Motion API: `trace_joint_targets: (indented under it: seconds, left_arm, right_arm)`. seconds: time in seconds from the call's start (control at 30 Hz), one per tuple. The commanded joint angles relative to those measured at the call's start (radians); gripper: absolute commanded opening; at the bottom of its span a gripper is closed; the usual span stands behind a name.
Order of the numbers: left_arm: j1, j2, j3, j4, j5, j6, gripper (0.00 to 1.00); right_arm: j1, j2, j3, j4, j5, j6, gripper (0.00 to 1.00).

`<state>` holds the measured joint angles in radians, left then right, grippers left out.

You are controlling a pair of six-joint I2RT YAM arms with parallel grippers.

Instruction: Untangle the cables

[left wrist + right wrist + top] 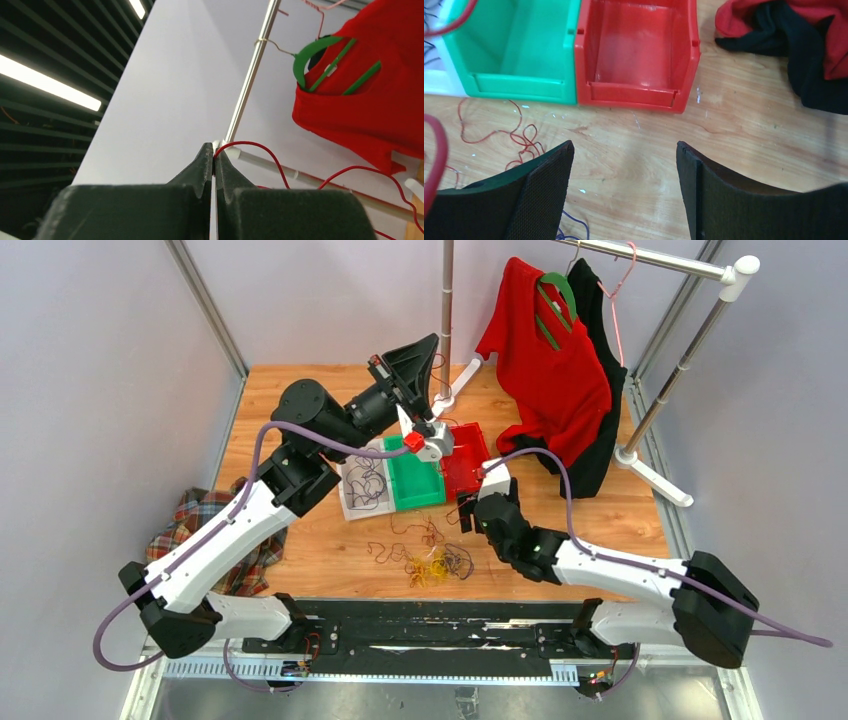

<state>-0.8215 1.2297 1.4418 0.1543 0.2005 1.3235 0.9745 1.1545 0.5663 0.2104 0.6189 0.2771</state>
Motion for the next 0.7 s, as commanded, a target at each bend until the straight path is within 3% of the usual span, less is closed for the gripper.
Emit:
trace_joint_targets:
  seconds: [0.0,0.43,0.67]
  left_arm:
    - [0.010,0.004,0.007,0.040,-0.094,0.028,0.00]
    - [0.066,0.016,0.026,0.142,-0.119,0.039,0.00]
    - [0.113,0.075,0.081,0.159,-0.180,0.034,0.00]
  right_arm:
    - [-0.016,0.052,0.046,-0.076,0.044,0.046,0.75]
    - [-0.076,-0.004,-0.060,-0.197,0.072,0.282,0.75]
    - [-0.077,-0.161,-0.140,-0.260,0.044,0.364,0.75]
